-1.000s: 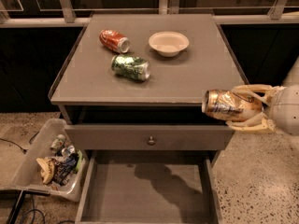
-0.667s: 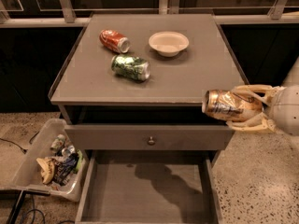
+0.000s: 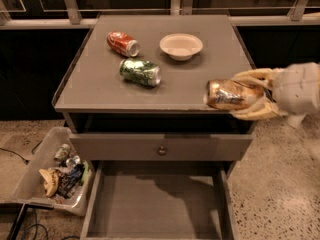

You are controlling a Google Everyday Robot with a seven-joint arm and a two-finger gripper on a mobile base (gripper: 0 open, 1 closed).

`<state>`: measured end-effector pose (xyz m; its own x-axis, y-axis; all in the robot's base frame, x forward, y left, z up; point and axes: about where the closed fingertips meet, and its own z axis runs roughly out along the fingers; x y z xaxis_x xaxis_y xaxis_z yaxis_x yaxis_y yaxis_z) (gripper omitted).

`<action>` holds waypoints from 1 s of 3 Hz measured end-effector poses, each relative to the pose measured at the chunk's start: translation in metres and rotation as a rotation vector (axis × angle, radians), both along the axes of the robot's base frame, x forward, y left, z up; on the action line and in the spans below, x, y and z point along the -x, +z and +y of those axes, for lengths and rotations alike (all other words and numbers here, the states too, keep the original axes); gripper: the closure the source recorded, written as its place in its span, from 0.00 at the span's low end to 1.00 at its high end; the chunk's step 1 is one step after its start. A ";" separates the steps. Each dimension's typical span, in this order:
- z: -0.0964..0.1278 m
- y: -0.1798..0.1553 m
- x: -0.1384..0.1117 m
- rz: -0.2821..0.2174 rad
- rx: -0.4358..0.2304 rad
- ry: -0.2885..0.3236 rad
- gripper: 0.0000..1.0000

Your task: Pick orange can from middle drawer and place on counter

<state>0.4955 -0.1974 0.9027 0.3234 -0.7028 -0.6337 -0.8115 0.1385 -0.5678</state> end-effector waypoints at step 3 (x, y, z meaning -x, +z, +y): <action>0.030 0.004 -0.109 0.125 -0.069 0.079 1.00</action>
Offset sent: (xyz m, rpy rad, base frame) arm 0.1321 0.0310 0.0133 0.0847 0.1381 0.1167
